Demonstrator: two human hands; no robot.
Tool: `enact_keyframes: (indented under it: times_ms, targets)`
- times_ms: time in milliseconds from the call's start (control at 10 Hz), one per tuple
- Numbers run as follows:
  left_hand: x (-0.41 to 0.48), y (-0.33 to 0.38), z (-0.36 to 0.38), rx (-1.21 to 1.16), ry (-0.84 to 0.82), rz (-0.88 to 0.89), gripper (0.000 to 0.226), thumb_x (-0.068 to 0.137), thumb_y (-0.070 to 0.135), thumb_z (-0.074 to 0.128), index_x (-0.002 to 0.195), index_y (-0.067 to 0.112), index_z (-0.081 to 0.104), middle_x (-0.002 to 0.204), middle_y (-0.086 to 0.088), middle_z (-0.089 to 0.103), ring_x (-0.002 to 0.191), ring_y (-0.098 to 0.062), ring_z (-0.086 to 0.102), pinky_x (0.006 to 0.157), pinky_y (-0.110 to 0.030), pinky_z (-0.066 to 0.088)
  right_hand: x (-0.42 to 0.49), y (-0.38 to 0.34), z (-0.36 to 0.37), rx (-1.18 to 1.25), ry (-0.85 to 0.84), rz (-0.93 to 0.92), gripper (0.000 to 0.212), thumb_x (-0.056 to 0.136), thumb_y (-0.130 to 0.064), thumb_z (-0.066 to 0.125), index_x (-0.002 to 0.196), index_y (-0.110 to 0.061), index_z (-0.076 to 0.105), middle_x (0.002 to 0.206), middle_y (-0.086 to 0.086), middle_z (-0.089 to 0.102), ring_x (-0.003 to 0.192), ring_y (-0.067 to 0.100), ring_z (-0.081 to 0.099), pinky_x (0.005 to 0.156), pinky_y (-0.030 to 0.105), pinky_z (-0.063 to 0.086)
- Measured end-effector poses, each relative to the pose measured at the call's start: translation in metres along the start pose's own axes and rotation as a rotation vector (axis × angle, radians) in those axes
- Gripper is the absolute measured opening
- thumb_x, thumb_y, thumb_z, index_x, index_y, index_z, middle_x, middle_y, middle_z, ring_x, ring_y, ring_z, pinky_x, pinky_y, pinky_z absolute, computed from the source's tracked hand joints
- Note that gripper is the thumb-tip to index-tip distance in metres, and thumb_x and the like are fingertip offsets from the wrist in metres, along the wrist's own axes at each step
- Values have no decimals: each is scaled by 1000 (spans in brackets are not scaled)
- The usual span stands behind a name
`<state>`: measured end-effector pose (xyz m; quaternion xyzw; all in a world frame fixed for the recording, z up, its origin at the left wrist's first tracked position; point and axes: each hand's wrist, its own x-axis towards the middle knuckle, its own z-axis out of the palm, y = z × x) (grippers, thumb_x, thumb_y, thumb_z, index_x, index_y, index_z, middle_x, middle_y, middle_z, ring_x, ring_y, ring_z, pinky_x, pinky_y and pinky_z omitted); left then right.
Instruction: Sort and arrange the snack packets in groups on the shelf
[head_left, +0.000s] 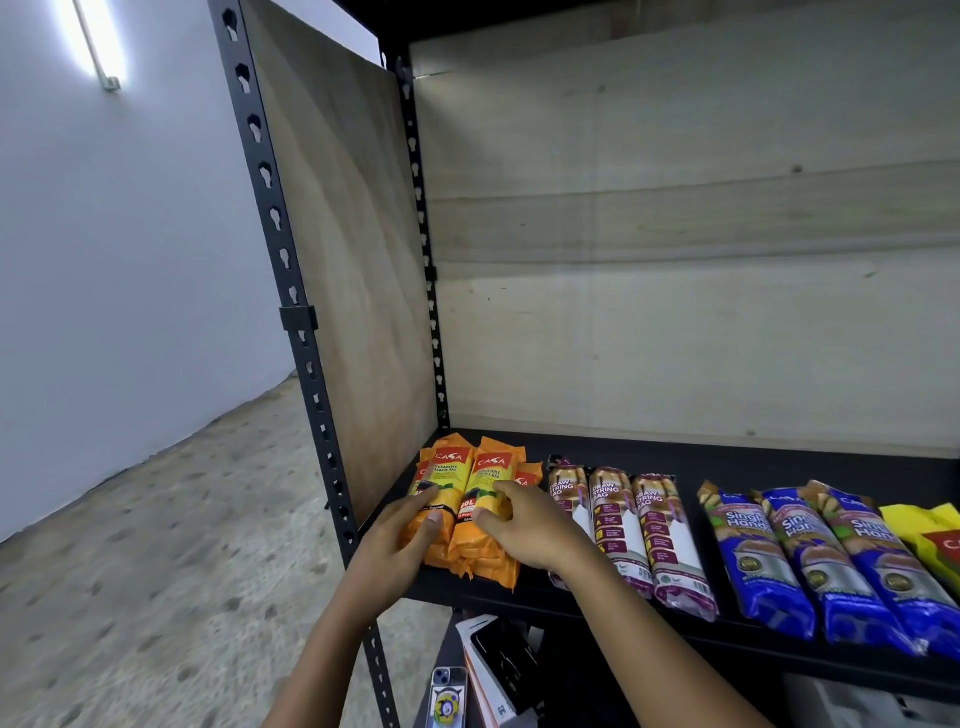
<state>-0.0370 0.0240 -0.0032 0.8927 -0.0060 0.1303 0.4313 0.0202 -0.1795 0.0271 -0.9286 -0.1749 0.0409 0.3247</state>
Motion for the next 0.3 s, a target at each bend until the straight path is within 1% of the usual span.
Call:
enact_keyframes:
  times_ms: [100,200,300]
  targets:
    - [2,1,0,27,53,-12,55,91,66,44,143,47,42,147,8,41,130,-13,42,96,-27,43,-2,0,-13,15,-43,-12,81,92,-71,43,156,-24,26,162,3,29,146,26,31,111,40,34]
    - [6,5,4,118,131,20,58,91,66,45,143,40,45,146,4,44,132,-17,44,99,-34,45,-8,4,-33,12,-5,-17,74,93,-65,48,154,-25,31,157,1,39,140,24,40,104,37,40]
    - [16,22,13,162,221,100,53,93,59,50,138,31,53,143,2,48,129,-17,48,94,-27,42,-18,11,-51,60,77,-35,60,95,-58,52,146,-27,44,144,-3,53,127,18,52,89,30,43]
